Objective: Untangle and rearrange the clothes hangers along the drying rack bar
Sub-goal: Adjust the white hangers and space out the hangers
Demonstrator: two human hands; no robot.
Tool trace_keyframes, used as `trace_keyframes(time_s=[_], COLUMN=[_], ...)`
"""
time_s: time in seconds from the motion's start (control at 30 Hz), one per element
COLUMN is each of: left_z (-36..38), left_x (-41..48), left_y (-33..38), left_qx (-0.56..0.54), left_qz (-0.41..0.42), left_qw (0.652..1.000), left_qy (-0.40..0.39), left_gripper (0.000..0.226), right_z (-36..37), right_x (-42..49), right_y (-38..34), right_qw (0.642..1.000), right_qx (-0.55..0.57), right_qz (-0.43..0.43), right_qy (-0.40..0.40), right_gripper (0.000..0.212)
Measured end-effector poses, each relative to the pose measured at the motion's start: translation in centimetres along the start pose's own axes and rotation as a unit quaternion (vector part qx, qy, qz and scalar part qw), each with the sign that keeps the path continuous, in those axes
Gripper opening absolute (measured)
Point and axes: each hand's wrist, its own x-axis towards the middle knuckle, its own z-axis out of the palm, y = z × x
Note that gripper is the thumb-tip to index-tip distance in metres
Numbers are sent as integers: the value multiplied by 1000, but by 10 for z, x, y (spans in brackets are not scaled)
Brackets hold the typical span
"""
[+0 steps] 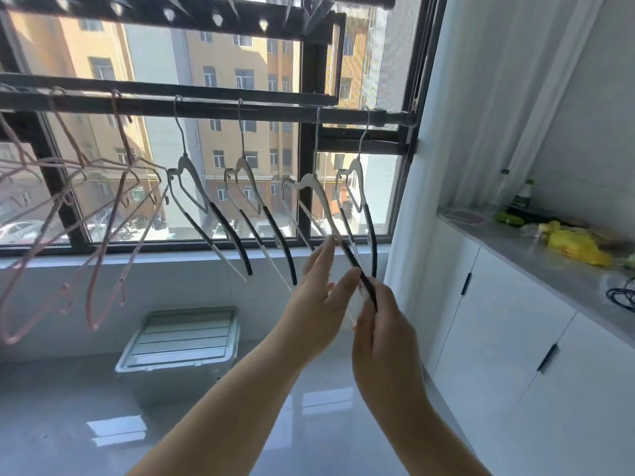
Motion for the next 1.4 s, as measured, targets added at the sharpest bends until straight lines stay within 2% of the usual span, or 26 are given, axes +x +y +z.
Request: trace_keyframes(time_s=[0.17,0.4,0.67,0.8,0.9,0.93,1.03,1.07,1.13,1.23,1.3,1.4], left_z=[-5,-6,-1,4,7,9,16,20,26,32,36,39], left_x=[8,21,22,22,20,19,18,19,19,22,24,24], left_y=[14,13,0,-5,-12,-14,-17,-17,-17,-18,-19,-27], left_qx=[-82,-195,-188,-193,-210,-199,-115,-83,-17,33,30,47], left_qz=[9,-16,-23,-20,-32,-32,-21,-17,-9,-1,-9,3], left_qw=[997,981,982,981,977,979,992,995,998,997,997,996], left_qy=[1,5,2,11,21,22,46,53,57,64,68,76], left_gripper=[47,39,38,29,38,43,57,63,75,83,82,74], right_z=[0,13,18,19,5,-3,-29,-33,-37,-31,-23,-11], right_x=[45,84,82,79,77,77,87,94,109,121,124,122], right_y=[-12,-14,-7,-4,-9,-13,-23,-21,-8,11,21,30], right_qw=[999,999,996,992,974,971,983,981,979,975,969,976], right_qx=[-3,11,42,31,-96,-142,-167,-173,-199,-174,-122,-27], right_qz=[-22,27,72,96,76,50,-73,-86,-43,105,164,179], right_qy=[38,26,0,-72,-189,-185,-35,3,15,-91,-136,-124], right_gripper=[28,27,27,29,38,39,30,29,36,53,51,35])
